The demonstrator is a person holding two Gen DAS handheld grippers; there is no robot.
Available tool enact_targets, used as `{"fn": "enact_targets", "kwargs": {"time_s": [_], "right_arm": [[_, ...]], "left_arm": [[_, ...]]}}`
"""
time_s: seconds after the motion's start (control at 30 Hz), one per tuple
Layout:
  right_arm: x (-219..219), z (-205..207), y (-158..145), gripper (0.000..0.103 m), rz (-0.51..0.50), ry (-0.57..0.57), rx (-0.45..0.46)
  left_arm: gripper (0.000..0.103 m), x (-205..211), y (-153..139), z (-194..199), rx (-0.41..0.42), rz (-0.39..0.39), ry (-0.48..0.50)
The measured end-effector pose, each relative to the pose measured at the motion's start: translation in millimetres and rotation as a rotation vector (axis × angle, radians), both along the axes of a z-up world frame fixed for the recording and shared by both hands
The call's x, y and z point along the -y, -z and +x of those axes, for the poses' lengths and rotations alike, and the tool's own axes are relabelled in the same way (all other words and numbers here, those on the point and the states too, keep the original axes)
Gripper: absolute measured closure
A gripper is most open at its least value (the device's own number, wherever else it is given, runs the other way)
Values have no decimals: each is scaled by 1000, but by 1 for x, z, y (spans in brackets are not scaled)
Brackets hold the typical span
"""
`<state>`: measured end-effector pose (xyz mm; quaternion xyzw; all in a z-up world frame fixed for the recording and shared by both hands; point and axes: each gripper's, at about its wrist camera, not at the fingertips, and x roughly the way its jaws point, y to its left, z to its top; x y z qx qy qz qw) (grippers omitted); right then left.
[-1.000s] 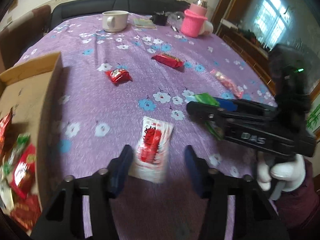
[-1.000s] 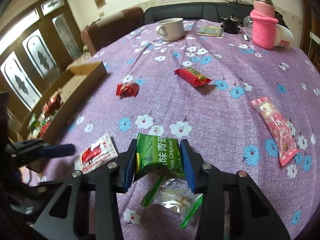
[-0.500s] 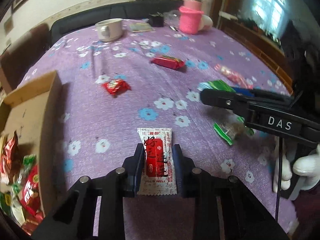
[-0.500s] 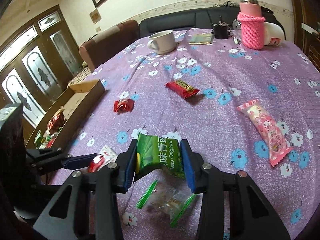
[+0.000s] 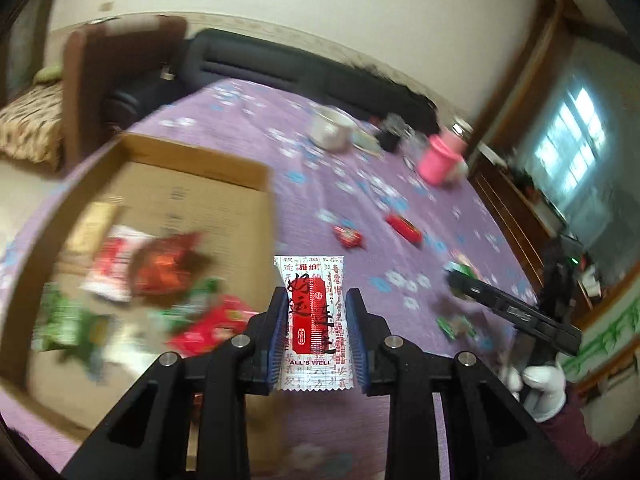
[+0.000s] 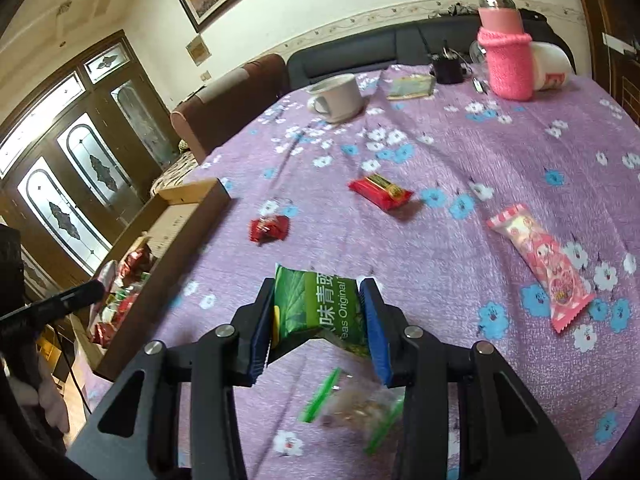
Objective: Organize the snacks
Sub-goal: 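Carry both packets over the cardboard tray and open both grippers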
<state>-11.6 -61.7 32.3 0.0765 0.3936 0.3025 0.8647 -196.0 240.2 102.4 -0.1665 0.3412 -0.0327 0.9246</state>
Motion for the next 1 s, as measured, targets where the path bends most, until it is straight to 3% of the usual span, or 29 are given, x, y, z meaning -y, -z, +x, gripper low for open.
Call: {"fn": "enact_targets", "kwargs": {"time_s": [0.13, 0.33, 0.77, 1.0], "right_arm": [[-18, -7, -18, 59, 47, -53, -19], [-74, -16, -31, 59, 6, -160, -13], [-199, -37, -30, 59, -90, -350, -10], [-245, -27, -16, 55, -161, -368, -5]], "left_arm": [[75, -38, 1, -15, 13, -29, -95], [75, -75, 14, -27, -2, -66, -190], [71, -87, 35, -33, -50, -83, -206], [50, -85, 28, -40, -24, -77, -183]]}}
